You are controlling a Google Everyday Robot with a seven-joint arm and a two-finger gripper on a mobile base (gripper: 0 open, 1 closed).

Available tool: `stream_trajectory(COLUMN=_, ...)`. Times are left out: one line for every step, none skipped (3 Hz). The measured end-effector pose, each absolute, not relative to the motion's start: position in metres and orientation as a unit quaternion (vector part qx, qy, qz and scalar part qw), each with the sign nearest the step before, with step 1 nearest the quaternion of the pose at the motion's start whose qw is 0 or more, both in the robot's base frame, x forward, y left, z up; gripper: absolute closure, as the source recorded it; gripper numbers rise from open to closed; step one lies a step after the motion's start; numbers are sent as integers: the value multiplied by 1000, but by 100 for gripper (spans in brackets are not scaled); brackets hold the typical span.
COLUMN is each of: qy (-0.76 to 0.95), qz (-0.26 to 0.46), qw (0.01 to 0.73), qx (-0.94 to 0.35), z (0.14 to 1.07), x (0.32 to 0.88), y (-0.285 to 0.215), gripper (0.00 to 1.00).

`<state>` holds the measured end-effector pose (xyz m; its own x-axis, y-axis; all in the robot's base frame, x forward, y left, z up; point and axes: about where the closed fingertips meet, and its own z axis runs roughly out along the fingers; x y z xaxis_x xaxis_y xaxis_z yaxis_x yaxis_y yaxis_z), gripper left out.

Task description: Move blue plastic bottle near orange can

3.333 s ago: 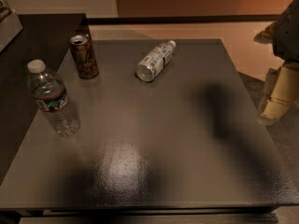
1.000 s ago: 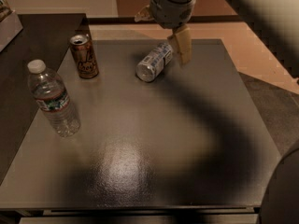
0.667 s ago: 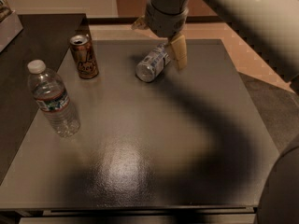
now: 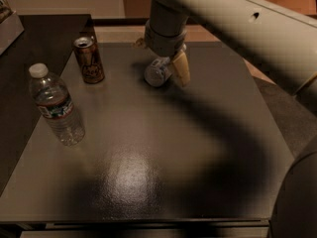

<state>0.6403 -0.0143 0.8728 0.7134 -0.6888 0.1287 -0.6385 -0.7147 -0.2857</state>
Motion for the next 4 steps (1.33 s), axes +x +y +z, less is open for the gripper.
stream_trajectory(qy=349, qz=-121, qw=87, qx=-925, z=856, x=641, y=-10, gripper=0)
stream_trajectory(qy=344, qz=-130, qw=62, qx=-928, z=843, x=644, y=-10, gripper=16)
stream_trajectory(qy=342, qz=-139, qw=51, qx=-928, z=837, x=648, y=-10, gripper=39)
stream_trajectory(qy=339, qz=-149, qw=49, qx=-928, z=838, x=651, y=-13, gripper=62)
